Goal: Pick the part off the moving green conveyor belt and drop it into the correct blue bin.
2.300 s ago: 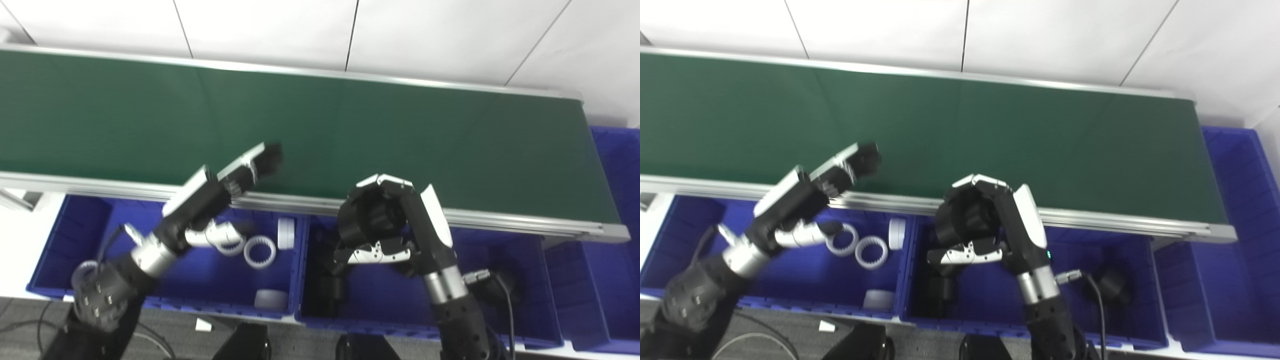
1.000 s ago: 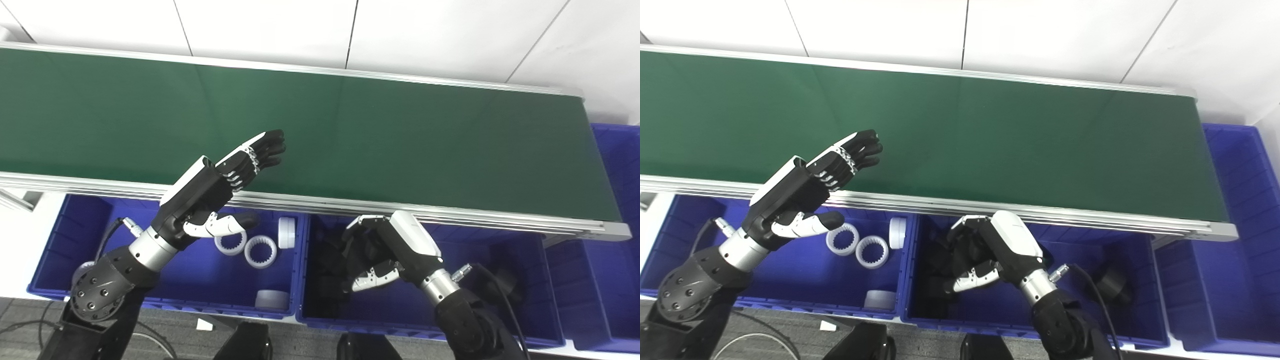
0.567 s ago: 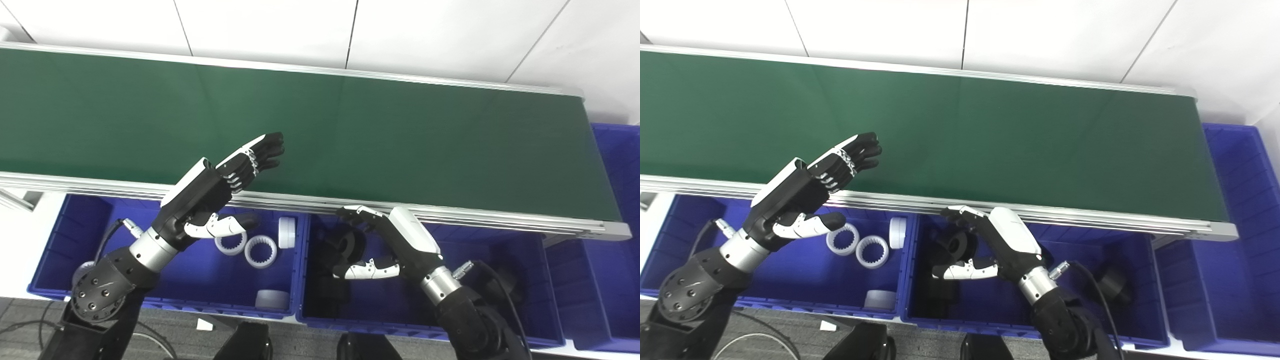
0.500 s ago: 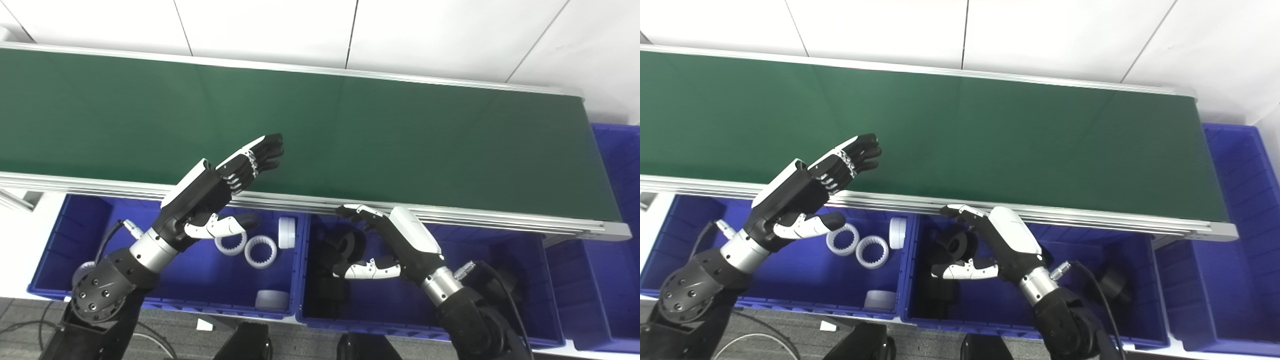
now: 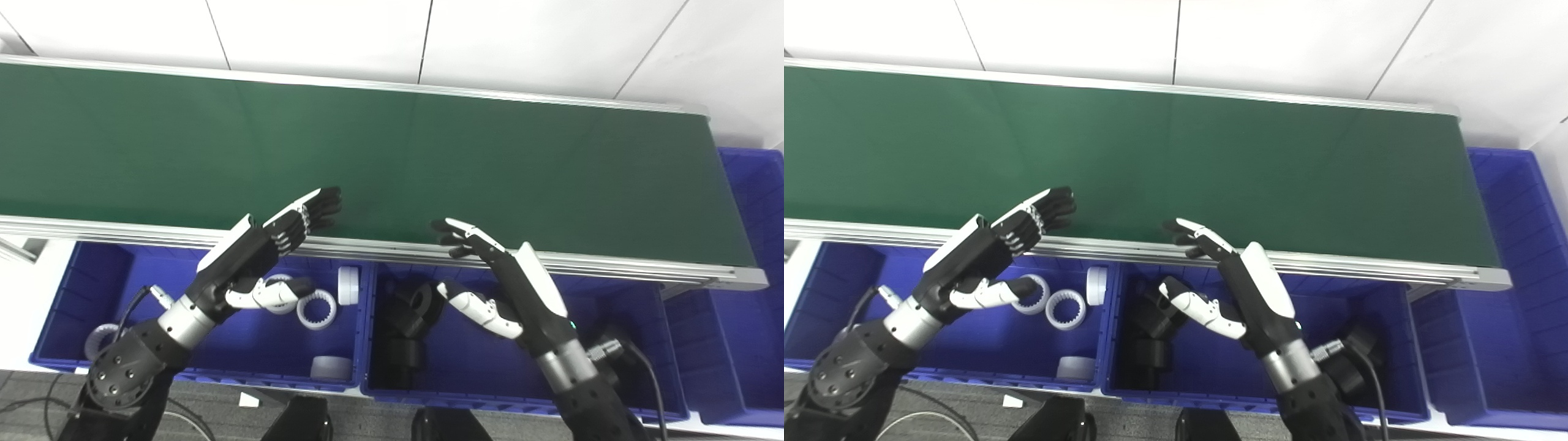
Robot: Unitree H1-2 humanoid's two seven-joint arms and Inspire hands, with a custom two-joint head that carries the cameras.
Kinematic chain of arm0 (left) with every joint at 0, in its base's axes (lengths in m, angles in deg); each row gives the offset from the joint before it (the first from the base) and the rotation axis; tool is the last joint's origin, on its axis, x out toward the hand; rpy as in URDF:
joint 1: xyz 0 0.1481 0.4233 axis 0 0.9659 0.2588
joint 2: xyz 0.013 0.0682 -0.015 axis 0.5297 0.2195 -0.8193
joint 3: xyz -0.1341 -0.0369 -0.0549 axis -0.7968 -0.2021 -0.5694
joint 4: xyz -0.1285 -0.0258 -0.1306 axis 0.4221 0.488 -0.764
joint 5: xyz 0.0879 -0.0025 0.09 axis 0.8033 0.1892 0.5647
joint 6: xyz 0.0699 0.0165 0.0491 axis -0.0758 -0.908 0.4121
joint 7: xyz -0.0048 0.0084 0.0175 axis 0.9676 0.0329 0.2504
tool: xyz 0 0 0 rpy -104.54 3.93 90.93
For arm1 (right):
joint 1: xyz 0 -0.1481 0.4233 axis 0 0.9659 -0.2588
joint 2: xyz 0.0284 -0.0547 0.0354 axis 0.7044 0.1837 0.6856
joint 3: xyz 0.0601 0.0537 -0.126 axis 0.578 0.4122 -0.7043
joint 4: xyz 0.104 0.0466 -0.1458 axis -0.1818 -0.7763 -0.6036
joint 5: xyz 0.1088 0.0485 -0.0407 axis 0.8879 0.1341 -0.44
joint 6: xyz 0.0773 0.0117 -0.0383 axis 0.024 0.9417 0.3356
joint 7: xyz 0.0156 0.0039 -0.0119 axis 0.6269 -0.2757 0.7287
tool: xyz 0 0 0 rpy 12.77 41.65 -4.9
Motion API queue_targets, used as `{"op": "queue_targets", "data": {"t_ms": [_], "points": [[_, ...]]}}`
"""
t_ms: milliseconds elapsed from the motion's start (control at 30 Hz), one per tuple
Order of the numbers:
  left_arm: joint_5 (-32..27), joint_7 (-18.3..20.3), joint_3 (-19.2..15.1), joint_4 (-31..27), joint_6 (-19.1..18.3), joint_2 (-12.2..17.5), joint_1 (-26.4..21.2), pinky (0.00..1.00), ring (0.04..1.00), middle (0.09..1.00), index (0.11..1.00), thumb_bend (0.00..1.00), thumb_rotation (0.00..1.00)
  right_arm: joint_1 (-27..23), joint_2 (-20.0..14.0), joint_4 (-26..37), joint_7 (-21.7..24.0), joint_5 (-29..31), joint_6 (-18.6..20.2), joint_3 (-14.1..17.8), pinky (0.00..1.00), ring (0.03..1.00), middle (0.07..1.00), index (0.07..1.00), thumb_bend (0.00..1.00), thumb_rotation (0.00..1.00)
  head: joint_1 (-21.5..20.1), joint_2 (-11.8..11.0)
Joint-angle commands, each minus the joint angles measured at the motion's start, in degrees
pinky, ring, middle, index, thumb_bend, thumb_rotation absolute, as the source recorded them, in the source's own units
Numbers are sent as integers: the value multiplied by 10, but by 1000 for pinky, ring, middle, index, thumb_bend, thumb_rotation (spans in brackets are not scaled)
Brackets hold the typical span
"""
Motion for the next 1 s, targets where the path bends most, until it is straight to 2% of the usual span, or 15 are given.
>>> {"op": "queue_targets", "data": {"t_ms": [0,133,167,200,233,267,300,333,367,400,467,567,700,833,967], "points": [[-1,1,-1,-4,31,6,5,920,951,963,949,427,494,10,9,14,-12,9,-34,-5,865,925,957,934,457,943,1,-1],[10,1,3,-8,39,6,18,921,955,970,954,420,490,26,15,-3,-27,20,-62,-5,942,982,995,974,459,979,-10,-9],[11,2,4,-6,43,6,20,920,955,970,954,415,487,31,17,-8,-30,17,-70,-7,950,988,998,978,459,984,-26,-25],[12,3,4,-4,46,7,21,919,954,969,953,410,478,34,18,-12,-32,14,-76,-8,958,994,999,982,463,994,-26,-25],[8,6,4,6,55,7,21,919,954,969,953,408,475,39,20,-21,-36,8,-87,-12,961,996,1000,983,465,997,-86,-56],[5,9,4,15,64,8,20,918,953,966,951,405,468,43,22,-29,-40,3,-96,-16,968,998,1000,986,460,999,-100,-65],[3,14,3,29,77,11,19,917,952,965,951,403,464,48,25,-42,-47,-4,-109,-20,971,999,1000,987,457,1000,-121,-85],[3,19,2,40,86,12,19,919,952,968,952,401,478,51,28,-54,-53,-10,-119,-23,961,995,1000,982,472,997,-121,-96],[3,25,0,54,91,11,20,920,953,969,952,401,484,55,30,-70,-62,-20,-134,-27,957,994,1000,981,477,995,-113,-135],[5,31,-4,67,93,8,22,930,957,970,955,411,501,58,31,-85,-70,-28,-148,-29,937,986,1000,979,481,992,-102,-150],[14,40,-9,84,94,0,22,949,955,962,956,431,556,60,29,-106,-76,-30,-166,-32,908,977,1000,978,480,960,-94,-164],[22,47,-13,90,94,-9,17,909,944,959,944,427,546,59,32,-115,-83,-31,-174,-31,873,960,999,967,474,914,-87,-164],[22,50,-12,75,93,-16,12,881,936,951,932,408,462,53,32,-102,-79,-34,-163,-30,881,969,999,962,459,891,-74,-144],[10,49,-11,62,94,-19,12,880,937,951,933,424,455,46,30,-90,-67,-42,-148,-37,892,971,1000,971,444,901,-64,-119],[9,43,-9,55,93,-19,14,878,936,952,939,446,477,44,29,-92,-59,-46,-142,-41,889,963,1000,973,434,914,-58,-113]]}}
